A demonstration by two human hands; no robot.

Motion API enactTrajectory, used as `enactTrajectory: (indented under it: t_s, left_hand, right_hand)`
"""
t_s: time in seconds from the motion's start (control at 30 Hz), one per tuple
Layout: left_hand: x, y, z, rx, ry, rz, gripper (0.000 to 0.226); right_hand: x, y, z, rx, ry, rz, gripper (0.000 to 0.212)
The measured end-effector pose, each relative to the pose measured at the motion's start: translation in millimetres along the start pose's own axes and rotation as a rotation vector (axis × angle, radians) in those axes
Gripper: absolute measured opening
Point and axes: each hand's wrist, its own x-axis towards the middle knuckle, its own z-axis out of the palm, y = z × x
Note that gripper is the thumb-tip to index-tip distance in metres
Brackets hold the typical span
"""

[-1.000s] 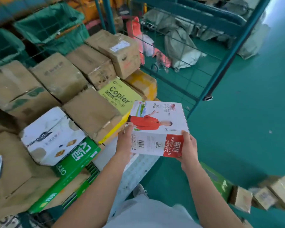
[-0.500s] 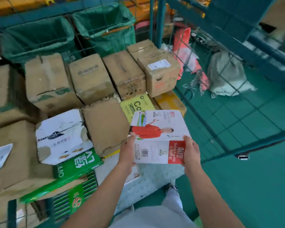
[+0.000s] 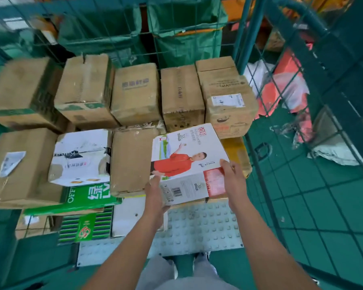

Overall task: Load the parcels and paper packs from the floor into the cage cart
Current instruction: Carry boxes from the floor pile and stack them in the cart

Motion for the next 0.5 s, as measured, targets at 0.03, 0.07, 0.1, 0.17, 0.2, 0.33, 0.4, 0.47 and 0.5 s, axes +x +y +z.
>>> enactTrajectory:
  t_s: [0.03,0.07,0.1,0.17,0.2,0.33,0.4,0.47,0.5]
  left_hand:
    - [3,-1,3,-0.017,0.01,-0.004,0.059]
    - [6,-1,7,-0.031,0.008,-0.008,0.052]
    - [12,-1,11,-0.045,0.008,-0.017,0.049]
    - [20,1,17,-0.053,0.008,-0.025,0.048]
    - [24,4,20,-0.056,0.016,-0.026,0.049]
    - [38,3,22,-0.022,0.056,-0.03,0.042]
    - [42,-2,22,0.04,0.048,0.022,0.037]
    - [49,-7,24,0.057,0.061,0.051,0.035]
    - [53,-10,24,0.045,0.075,0.047,0.035]
  right_hand:
    - [7,-6,0,-0.013,-0.007,-0.013,0.029]
    - [14,-11,0,-0.013,-0.012,-0.028,0.029]
    - [22,-15,3,-0.024,-0.02,-0.038,0.033]
    - [34,-19,8,-0.034,-0.037,-0.027,0.04]
    - [42,-20,11,-0.04,-0.038,-0.032,0.04]
    - [60,-21,18,-0.033,-0.044,-0.015,0.046]
    - [64,-15,17,-0.035,-0.049,0.003,0.053]
    - [70,-6,18,-0.035,-0.062,0.053,0.058]
    - [75,2,17,-0.032,-0.065,0.075,0.056]
